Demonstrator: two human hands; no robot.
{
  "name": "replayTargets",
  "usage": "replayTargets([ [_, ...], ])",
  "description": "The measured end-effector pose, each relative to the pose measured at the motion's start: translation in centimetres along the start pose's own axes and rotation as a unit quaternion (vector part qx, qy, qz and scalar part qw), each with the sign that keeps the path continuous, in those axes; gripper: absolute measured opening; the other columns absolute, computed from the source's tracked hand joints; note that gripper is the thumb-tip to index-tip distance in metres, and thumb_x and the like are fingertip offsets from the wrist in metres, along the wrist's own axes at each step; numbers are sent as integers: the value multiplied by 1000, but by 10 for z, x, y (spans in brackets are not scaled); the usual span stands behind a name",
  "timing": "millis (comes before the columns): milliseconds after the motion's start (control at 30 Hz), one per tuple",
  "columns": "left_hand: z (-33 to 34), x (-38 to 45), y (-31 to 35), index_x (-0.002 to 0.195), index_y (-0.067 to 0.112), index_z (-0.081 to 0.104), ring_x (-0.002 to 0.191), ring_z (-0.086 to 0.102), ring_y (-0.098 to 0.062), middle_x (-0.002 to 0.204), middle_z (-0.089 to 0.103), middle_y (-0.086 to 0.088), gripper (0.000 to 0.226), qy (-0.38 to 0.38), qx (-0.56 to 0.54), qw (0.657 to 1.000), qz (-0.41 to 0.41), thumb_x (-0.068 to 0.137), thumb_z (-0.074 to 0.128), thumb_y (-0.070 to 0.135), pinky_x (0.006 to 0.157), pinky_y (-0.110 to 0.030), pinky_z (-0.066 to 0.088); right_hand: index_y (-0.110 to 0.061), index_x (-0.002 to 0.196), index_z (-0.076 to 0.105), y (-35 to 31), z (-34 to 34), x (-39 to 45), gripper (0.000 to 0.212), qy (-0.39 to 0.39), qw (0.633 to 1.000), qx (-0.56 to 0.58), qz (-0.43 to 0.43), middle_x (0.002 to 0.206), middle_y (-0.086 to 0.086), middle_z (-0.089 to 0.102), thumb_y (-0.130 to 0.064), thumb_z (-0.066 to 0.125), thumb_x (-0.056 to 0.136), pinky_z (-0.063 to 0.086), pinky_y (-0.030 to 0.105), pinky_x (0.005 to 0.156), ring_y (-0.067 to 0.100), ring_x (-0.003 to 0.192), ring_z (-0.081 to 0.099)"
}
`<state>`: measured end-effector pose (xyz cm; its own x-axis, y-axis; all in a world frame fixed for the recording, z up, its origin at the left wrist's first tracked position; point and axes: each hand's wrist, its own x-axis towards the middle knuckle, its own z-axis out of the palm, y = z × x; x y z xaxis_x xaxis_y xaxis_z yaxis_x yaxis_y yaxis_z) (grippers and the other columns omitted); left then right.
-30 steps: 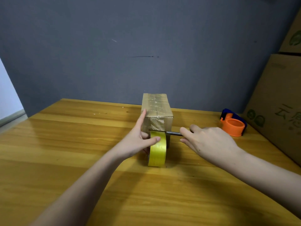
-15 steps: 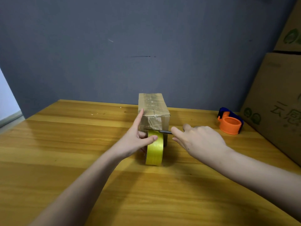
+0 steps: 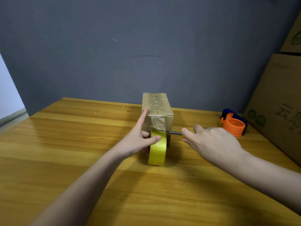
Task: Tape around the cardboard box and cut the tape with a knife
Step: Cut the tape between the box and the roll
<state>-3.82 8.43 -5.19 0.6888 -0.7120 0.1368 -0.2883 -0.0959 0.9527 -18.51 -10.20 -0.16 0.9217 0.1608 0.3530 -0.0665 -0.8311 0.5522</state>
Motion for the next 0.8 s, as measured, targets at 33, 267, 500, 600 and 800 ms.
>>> replayTargets([
  [33,0,1,-1,143,48,-8,66,44,-25,69,55,-21,101,1,0,1000,4,83,69,24,63,-39,38,-19,95,34,-1,1,1,23,-1,1000,-1,2,61,6,52,-40,44,92,22,22,32,18,36,26],
  [267,1,-1,4,144,46,-10,69,48,-27,81,65,-29,101,4,-1,1000,-2,84,67,20,62,-38,40,-14,92,44,-10,-4,6,39,8,1000,7,5,53,9,50,-24,78,74,13,18,35,20,35,18],
  [500,2,-1,3,142,49,-10,72,48,-28,94,63,-37,102,1,0,1000,-6,83,69,22,63,-39,40,-13,96,47,-6,-11,2,30,-15,1000,14,-7,58,10,52,-30,68,83,13,20,33,22,34,27],
  [600,1,-1,5,144,42,-11,66,51,-23,76,67,-17,101,0,-2,1000,-5,85,67,18,54,-25,45,-19,116,32,-1,-13,-3,25,-38,999,10,-14,89,9,56,-38,27,100,32,29,42,23,54,43],
  [800,1,-1,4,144,44,-12,69,51,-25,91,66,-33,102,-3,10,1000,-5,85,67,20,55,-27,44,-21,119,22,-2,-20,-1,24,-64,998,20,-19,92,7,48,-36,16,102,38,32,49,22,61,45],
])
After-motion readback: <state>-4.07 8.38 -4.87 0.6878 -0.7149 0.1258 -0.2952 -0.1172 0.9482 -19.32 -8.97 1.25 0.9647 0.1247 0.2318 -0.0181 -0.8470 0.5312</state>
